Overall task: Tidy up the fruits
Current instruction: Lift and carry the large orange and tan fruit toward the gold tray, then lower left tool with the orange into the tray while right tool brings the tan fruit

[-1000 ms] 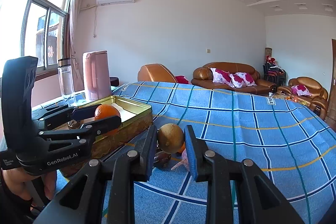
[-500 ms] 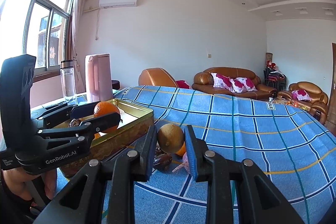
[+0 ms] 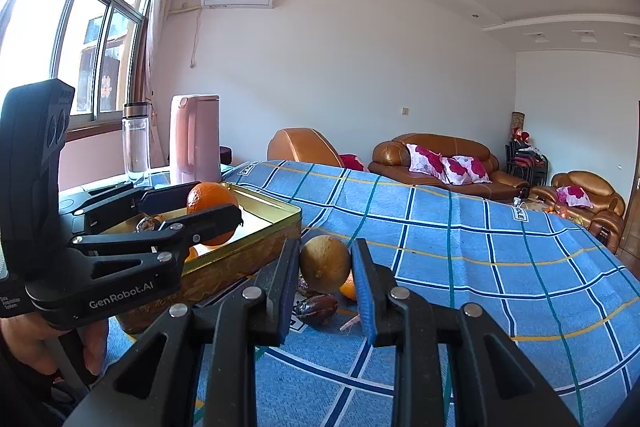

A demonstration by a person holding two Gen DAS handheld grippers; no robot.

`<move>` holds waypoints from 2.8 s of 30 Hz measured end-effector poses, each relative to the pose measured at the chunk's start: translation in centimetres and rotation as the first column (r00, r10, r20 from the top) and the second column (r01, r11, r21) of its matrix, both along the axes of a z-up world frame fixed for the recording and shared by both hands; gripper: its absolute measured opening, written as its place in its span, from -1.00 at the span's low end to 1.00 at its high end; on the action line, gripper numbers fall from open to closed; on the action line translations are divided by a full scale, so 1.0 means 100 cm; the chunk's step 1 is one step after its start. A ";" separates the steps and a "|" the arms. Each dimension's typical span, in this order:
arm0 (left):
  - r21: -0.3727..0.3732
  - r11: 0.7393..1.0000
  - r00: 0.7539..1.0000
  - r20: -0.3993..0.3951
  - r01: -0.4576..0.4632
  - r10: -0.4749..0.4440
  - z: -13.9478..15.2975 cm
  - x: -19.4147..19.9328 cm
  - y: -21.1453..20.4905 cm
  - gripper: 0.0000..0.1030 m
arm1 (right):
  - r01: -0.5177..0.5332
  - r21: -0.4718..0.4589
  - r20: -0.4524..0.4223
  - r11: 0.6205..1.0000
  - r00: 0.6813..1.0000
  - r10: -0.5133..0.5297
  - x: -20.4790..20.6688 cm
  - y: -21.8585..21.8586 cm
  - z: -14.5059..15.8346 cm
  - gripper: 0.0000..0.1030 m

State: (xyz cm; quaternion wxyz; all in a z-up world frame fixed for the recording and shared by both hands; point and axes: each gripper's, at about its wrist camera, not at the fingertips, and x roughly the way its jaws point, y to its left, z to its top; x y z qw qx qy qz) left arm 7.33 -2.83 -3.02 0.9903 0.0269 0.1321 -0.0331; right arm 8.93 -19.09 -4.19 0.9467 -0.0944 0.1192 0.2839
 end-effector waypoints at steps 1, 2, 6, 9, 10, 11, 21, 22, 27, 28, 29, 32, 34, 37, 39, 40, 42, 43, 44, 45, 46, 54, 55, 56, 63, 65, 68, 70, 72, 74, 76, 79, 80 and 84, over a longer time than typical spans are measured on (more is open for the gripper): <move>-0.003 1.000 1.000 -0.002 -0.003 0.003 0.000 0.000 0.002 -0.09 | -0.003 -0.003 -0.001 1.000 1.000 0.003 0.000 0.002 0.000 -0.45; -0.003 1.000 1.000 -0.004 -0.006 0.006 0.000 0.001 0.004 -0.09 | -0.006 -0.005 -0.003 1.000 1.000 0.006 0.000 0.004 0.000 -0.45; -0.011 1.000 1.000 -0.015 -0.013 0.013 -0.001 0.003 0.010 -0.09 | -0.018 -0.005 -0.011 1.000 1.000 0.018 0.001 0.009 -0.001 -0.45; -0.015 1.000 1.000 -0.016 -0.019 0.019 -0.002 0.002 0.014 -0.09 | -0.029 -0.004 -0.019 1.000 0.999 0.029 0.001 0.013 -0.001 -0.45; -0.014 1.000 1.000 -0.018 -0.022 0.021 -0.002 0.003 0.015 -0.09 | -0.032 -0.006 -0.020 0.999 0.999 0.032 0.001 0.014 -0.001 -0.45; -0.016 1.000 1.000 -0.019 -0.025 0.024 -0.002 0.003 0.016 -0.09 | -0.036 -0.008 -0.022 0.999 0.999 0.036 0.001 0.016 -0.002 -0.45; -0.026 0.997 0.995 -0.061 -0.076 0.074 -0.003 0.005 0.036 -0.09 | -0.084 -0.046 -0.024 0.995 0.996 0.083 0.001 0.041 0.000 -0.45; -0.027 0.996 0.994 -0.068 -0.085 0.083 -0.003 0.005 0.039 -0.09 | -0.091 -0.049 -0.024 0.995 0.996 0.090 0.001 0.044 0.001 -0.45; -0.021 0.993 0.989 -0.092 -0.116 0.113 -0.005 0.006 0.050 -0.09 | -0.121 -0.058 -0.031 0.991 0.992 0.119 0.002 0.059 0.004 -0.45; -0.021 0.993 0.989 -0.096 -0.119 0.117 -0.006 0.005 0.052 -0.09 | -0.126 -0.059 -0.032 0.990 0.992 0.124 0.002 0.063 0.005 -0.45; -0.022 0.992 0.988 -0.099 -0.123 0.120 -0.006 0.005 0.054 -0.09 | -0.130 -0.060 -0.031 0.990 0.991 0.129 0.002 0.066 0.006 -0.45; -0.026 0.991 0.985 -0.109 -0.135 0.131 -0.008 0.004 0.061 -0.09 | -0.145 -0.070 -0.030 0.987 0.989 0.144 0.001 0.077 0.005 -0.45; -0.028 0.989 0.983 -0.117 -0.147 0.142 -0.010 0.004 0.066 -0.10 | -0.155 -0.078 -0.035 0.985 0.988 0.153 0.002 0.084 0.005 -0.45; -0.034 0.986 0.978 -0.132 -0.165 0.159 -0.012 0.004 0.076 -0.10 | -0.173 -0.085 -0.038 0.981 0.985 0.170 0.003 0.095 0.004 -0.45; -0.036 0.984 0.977 -0.133 -0.175 0.169 -0.012 0.003 0.082 -0.10 | -0.184 -0.089 -0.039 0.979 0.983 0.181 0.003 0.102 0.005 -0.45; -0.037 0.983 0.975 -0.134 -0.182 0.176 -0.012 0.002 0.085 -0.10 | -0.189 -0.092 -0.040 0.978 0.982 0.186 0.003 0.105 0.005 -0.45; -0.042 0.980 0.973 -0.137 -0.192 0.185 -0.012 0.001 0.091 -0.10 | -0.200 -0.095 -0.042 0.975 0.980 0.197 0.003 0.111 0.004 -0.45; -0.041 0.979 0.971 -0.140 -0.199 0.192 -0.013 0.001 0.094 -0.10 | -0.206 -0.096 -0.044 0.974 0.978 0.202 0.003 0.113 0.004 -0.45; -0.041 0.978 0.969 -0.144 -0.206 0.198 -0.013 0.001 0.097 -0.10 | -0.212 -0.098 -0.047 0.972 0.977 0.208 0.003 0.117 0.004 -0.45; -0.042 0.976 0.967 -0.149 -0.213 0.205 -0.013 0.000 0.100 -0.10 | -0.218 -0.102 -0.049 0.971 0.976 0.214 0.003 0.120 0.003 -0.45; -0.042 0.974 0.965 -0.154 -0.222 0.213 -0.014 0.000 0.103 -0.10 | -0.224 -0.107 -0.053 0.969 0.974 0.219 0.002 0.124 0.002 -0.45; -0.027 0.961 0.943 -0.201 -0.276 0.265 -0.022 -0.001 0.129 -0.10 | -0.266 -0.141 -0.088 0.954 0.963 0.255 0.003 0.152 -0.007 -0.45; -0.025 0.960 0.941 -0.208 -0.279 0.268 -0.023 -0.001 0.132 -0.10 | -0.270 -0.142 -0.093 0.952 0.961 0.259 0.004 0.155 -0.008 -0.45; -0.025 0.959 0.939 -0.212 -0.284 0.272 -0.023 -0.001 0.133 -0.10 | -0.275 -0.144 -0.098 0.951 0.960 0.262 0.005 0.158 -0.009 -0.45; -0.020 0.953 0.926 -0.244 -0.303 0.290 -0.029 -0.001 0.146 -0.10 | -0.285 -0.160 -0.133 0.945 0.955 0.265 0.011 0.172 -0.015 -0.45; -0.016 0.952 0.922 -0.254 -0.306 0.292 -0.031 0.000 0.149 -0.10 | -0.291 -0.167 -0.144 0.942 0.953 0.268 0.013 0.176 -0.017 -0.45; -0.016 0.949 0.917 -0.266 -0.314 0.299 -0.034 0.000 0.155 -0.10 | -0.296 -0.175 -0.155 0.939 0.950 0.271 0.013 0.181 -0.020 -0.45; -0.018 0.948 0.914 -0.270 -0.319 0.302 -0.035 0.000 0.159 -0.10 | -0.300 -0.175 -0.155 0.938 0.949 0.275 0.013 0.182 -0.020 -0.45; -0.013 0.947 0.913 -0.271 -0.321 0.306 -0.035 0.000 0.160 -0.10 | -0.303 -0.183 -0.157 0.935 0.948 0.277 0.013 0.184 -0.020 -0.45; -0.001 0.946 0.911 -0.272 -0.324 0.311 -0.035 0.000 0.161 -0.10 | -0.306 -0.186 -0.156 0.934 0.947 0.280 0.012 0.185 -0.021 -0.45; 0.010 0.946 0.909 -0.275 -0.324 0.314 -0.035 0.001 0.162 -0.10 | -0.313 -0.192 -0.166 0.930 0.945 0.283 0.013 0.187 -0.022 -0.45; 0.021 0.946 0.908 -0.276 -0.324 0.317 -0.035 0.001 0.162 -0.10 | -0.324 -0.205 -0.179 0.924 0.940 0.290 0.014 0.190 -0.023 -0.45; 0.026 0.946 0.907 -0.275 -0.324 0.318 -0.035 0.000 0.161 -0.10 | -0.326 -0.211 -0.182 0.921 0.939 0.291 0.015 0.191 -0.024 -0.45; 0.057 0.945 0.906 -0.272 -0.321 0.324 -0.036 0.001 0.156 -0.09 | -0.335 -0.233 -0.195 0.913 0.936 0.294 0.015 0.196 -0.027 -0.45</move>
